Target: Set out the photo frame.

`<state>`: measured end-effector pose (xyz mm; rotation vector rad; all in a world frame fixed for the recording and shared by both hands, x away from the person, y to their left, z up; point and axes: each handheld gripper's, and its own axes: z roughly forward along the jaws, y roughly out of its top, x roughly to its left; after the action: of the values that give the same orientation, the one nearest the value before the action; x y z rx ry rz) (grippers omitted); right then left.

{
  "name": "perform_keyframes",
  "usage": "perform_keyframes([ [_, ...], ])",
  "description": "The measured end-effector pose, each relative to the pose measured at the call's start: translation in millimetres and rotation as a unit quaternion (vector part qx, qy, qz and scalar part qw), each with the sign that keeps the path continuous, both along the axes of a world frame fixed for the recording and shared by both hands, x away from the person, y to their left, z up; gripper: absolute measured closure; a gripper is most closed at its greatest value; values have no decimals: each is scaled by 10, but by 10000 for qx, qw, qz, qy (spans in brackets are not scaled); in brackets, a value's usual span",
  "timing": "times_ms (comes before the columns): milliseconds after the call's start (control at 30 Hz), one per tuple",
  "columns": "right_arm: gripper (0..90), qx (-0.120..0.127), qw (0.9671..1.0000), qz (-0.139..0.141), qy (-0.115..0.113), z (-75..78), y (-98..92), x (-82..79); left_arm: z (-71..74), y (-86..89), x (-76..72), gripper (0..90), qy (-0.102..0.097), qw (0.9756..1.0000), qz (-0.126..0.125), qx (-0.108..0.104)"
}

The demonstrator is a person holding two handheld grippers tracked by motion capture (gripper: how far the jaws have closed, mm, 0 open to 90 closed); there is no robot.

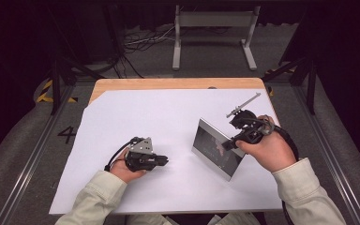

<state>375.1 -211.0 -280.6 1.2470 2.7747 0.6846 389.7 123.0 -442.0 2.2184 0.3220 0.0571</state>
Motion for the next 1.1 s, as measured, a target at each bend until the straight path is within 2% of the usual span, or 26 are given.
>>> perform_keyframes([
  [33, 840, 0, 10000, 0, 0, 0, 0, 0, 0, 0, 0, 818, 0, 10000, 0, 0],
  [100, 840, -38, 9996, 232, -132, 33, 19, 22, -5, 22, -5, 818, 7, 10000, 33, 22],
  [167, 840, -60, 9994, 293, -160, 42, 23, 30, -8, 30, -7, 818, 12, 10000, 50, 26],
  [233, 840, -112, 9984, 510, -211, 72, 52, 61, -12, 56, -14, 818, 25, 10000, 80, 25],
  [467, 840, -84, 9961, 828, -292, 114, 77, 128, -17, 119, -39, 818, 21, 9998, 183, 26],
  [533, 840, -90, 9936, 1080, -307, 133, 89, 175, -27, 160, -61, 819, 41, 9996, 257, 52],
  [667, 840, -121, 9917, 1221, -377, 144, 108, 218, -24, 208, -82, 819, 27, 9995, 322, 39],
  [733, 840, -151, 9885, 1432, -453, 166, 132, 262, -25, 241, -98, 819, 20, 9994, 356, 30],
  [767, 840, -151, 9885, 1432, -453, 166, 132, 262, -26, 259, -108, 819, 13, 9992, 386, 33],
  [800, 840, -121, 9861, 1580, -508, 177, 152, 289, -27, 273, -116, 819, 16, 9992, 405, 47],
  [867, 840, -113, 9853, 1622, -521, 181, 158, 298, -33, 297, -136, 819, 36, 9990, 437, 31],
  [900, 840, -111, 9831, 1740, -553, 188, 179, 322, -32, 307, -142, 821, 20, 9990, 450, 36],
  [967, 840, -119, 9821, 1792, -567, 191, 190, 333, -33, 339, -164, 823, 25, 9988, 481, 31],
  [1100, 840, -155, 9755, 2100, -638, 190, 258, 380, -32, 391, -198, 823, 8, 9985, 552, 32],
])
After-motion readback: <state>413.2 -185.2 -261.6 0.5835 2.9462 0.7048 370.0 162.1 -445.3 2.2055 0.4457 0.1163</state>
